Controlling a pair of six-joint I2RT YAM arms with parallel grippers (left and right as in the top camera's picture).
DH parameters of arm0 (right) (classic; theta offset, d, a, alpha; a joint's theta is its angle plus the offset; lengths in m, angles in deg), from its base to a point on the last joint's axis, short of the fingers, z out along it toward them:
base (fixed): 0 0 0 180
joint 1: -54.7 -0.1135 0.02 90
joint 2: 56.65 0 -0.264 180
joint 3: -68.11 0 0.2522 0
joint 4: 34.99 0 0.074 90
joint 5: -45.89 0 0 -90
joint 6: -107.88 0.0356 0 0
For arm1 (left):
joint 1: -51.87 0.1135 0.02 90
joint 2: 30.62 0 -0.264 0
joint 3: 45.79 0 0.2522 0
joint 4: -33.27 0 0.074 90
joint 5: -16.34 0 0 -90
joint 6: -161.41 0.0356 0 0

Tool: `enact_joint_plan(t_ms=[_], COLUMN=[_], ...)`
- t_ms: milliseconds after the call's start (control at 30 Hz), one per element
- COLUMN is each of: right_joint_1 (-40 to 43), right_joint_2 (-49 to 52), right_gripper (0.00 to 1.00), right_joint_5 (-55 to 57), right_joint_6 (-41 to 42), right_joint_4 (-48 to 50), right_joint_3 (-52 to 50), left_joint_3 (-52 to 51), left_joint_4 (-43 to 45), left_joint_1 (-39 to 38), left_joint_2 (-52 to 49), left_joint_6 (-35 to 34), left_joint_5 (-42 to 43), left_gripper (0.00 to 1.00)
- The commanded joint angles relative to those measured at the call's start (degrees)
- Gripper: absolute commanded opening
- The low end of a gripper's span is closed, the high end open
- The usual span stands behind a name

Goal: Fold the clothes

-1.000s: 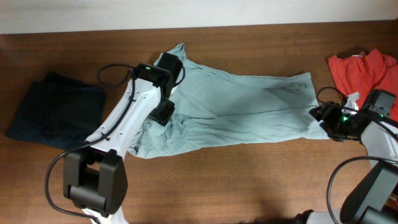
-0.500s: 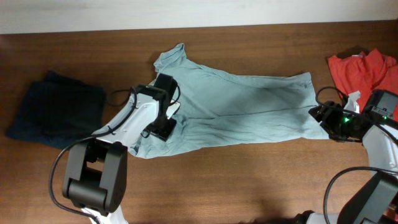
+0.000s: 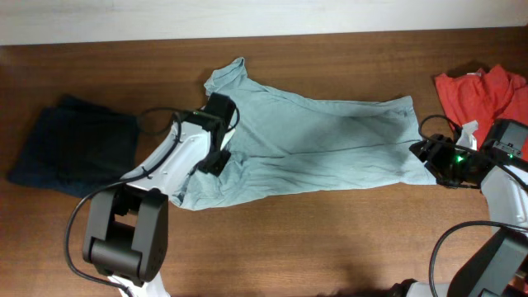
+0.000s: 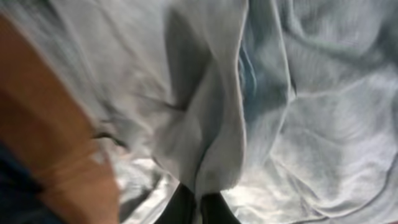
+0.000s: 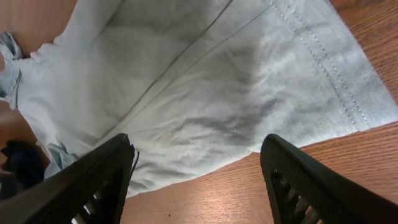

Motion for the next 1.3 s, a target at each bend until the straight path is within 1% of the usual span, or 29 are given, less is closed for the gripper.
enact_joint_plan(t_ms=[0,67,100,167,233,400,467,567,600,633,667,733,833,967,1100,1267], right_joint_1=[-0.5,-0.5,-0.5,-0.5,-0.5,-0.5,-0.5,-0.5,-0.5,-0.6,-0.6,-0.6,-0.6,-0.6,-0.6,-0.6], right_joint_2=[-1.0,-1.0,-1.0,-1.0,-1.0,-1.0,-1.0,-1.0,-1.0,-1.0,-1.0,-1.0,-1.0,-1.0,-1.0,-1.0], right_gripper=[0.67,0.68,0.68,0.68,0.68,0.68,0.68,0.68,0.68,0.67,0.68,0.68,0.68,0.68,0.68,0.68], right_joint_5=[-0.7,-0.7,-0.7,-0.7,-0.7,-0.7,-0.7,-0.8,-0.9,-1.0,-1.0,-1.0,-0.9,-0.7,-0.7,-0.7], right_joint_6=[-0.8,-0.8,-0.8,-0.8,-0.8,-0.8,-0.8,-0.9,-1.5,-1.9,-1.9,-1.9,-1.9,-3.0,-3.0,-3.0], right_joint_4=[0.0,0.0,-0.1,-0.1,-0.1,-0.1,-0.3,-0.8,-0.9,-0.9,-0.9,-0.9,-1.6,-2.0,-2.0,-2.0], right_joint_3=[0.7,0.7,0.7,0.7,0.7,0.7,0.7,0.7,0.7,0.7,0.7,0.7,0.7,0.7,0.7,0.7], left_joint_3=[5.0,5.4,5.4,5.4,5.4,5.4,5.6,6.2,6.3,6.4,6.6,7.1,7.2,7.2,6.3,2.5], left_joint_4=[0.0,2.1,3.2,5.4,6.9,8.5,6.4,1.8,0.9,0.3,-0.3,-2.2,-6.6,-10.6,-8.4,-2.2], left_joint_1=[0.2,0.2,0.2,0.4,0.9,2.9,3.6,3.8,3.8,3.8,3.8,3.8,3.8,3.5,3.5,3.5], left_joint_2=[-0.5,-0.5,-0.5,-0.7,-0.7,-0.7,-0.7,-0.7,-0.6,-0.5,-0.5,-0.5,-0.5,-0.5,-0.6,-1.5], left_joint_6=[0.2,1.6,2.5,4.0,4.2,4.2,3.9,1.7,0.8,-0.2,-1.1,-1.2,-1.2,-1.2,-0.9,0.1], left_joint_5=[-2.8,-3.7,-3.9,-4.1,-4.3,-4.3,-4.3,-3.9,-3.7,-3.5,-2.8,1.7,8.7,11.2,11.2,11.2], left_gripper=[0.13,0.25,0.29,0.32,0.34,0.34,0.34,0.34,0.37,0.44,0.46,0.48,0.48,0.49,0.51,0.51])
